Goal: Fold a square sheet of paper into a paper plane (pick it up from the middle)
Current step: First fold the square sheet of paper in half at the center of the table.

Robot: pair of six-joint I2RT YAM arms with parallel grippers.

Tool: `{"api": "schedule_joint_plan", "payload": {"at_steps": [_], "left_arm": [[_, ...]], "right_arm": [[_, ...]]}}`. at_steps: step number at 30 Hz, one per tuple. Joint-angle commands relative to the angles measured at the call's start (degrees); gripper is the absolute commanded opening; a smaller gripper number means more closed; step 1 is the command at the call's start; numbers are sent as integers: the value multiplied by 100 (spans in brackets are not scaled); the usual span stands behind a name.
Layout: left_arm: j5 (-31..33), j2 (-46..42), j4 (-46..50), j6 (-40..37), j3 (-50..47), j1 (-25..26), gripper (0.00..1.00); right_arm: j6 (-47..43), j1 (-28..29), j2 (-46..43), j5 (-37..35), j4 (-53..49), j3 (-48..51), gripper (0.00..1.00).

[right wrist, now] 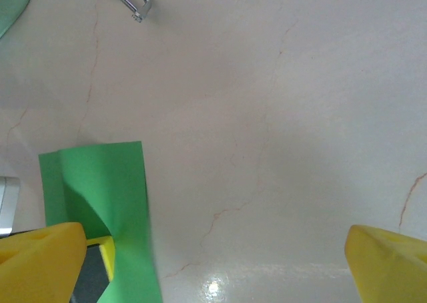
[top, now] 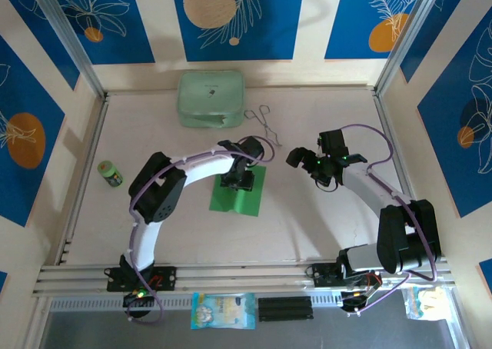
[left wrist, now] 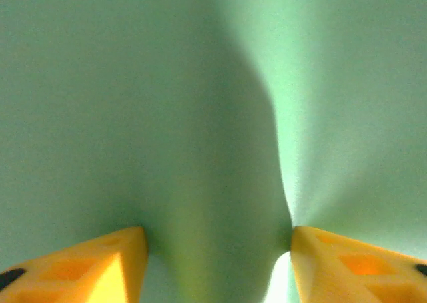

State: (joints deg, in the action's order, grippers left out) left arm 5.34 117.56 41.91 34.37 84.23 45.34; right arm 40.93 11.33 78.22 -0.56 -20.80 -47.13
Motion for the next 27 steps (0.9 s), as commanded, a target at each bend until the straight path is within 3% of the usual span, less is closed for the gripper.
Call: {"api": "schedule_joint_plan", "payload": {"at_steps": [1, 5, 8, 12, 15, 21, 27], "left_arm": [[-304, -375, -509, 109, -476, -62, 52], [-976, -981, -1197, 118, -908, -264, 38], [-1801, -1525, -2276, 172, -1498, -425, 28], [-2754, -1961, -3454, 566, -2117, -639, 27], [-3066, -2046, -3925, 935, -2316, -770, 27], [-2787, -1846, -4063, 1221, -2490, -851, 27], [-2090, -1592, -3635, 1183, -2551, -848, 27]], "right_arm": [[37, -28, -47, 214, -5, -73, 100], [90, -46, -77, 386, 82, -59, 100], [173, -68, -118, 552, 191, -9, 100], [283, -85, -173, 877, 405, 70, 100], [319, -89, -167, 1230, 640, 137, 99], [450, 43, -100, 1918, 1334, 377, 94], [498, 459, 286, 2073, 1521, 294, 80]]}}
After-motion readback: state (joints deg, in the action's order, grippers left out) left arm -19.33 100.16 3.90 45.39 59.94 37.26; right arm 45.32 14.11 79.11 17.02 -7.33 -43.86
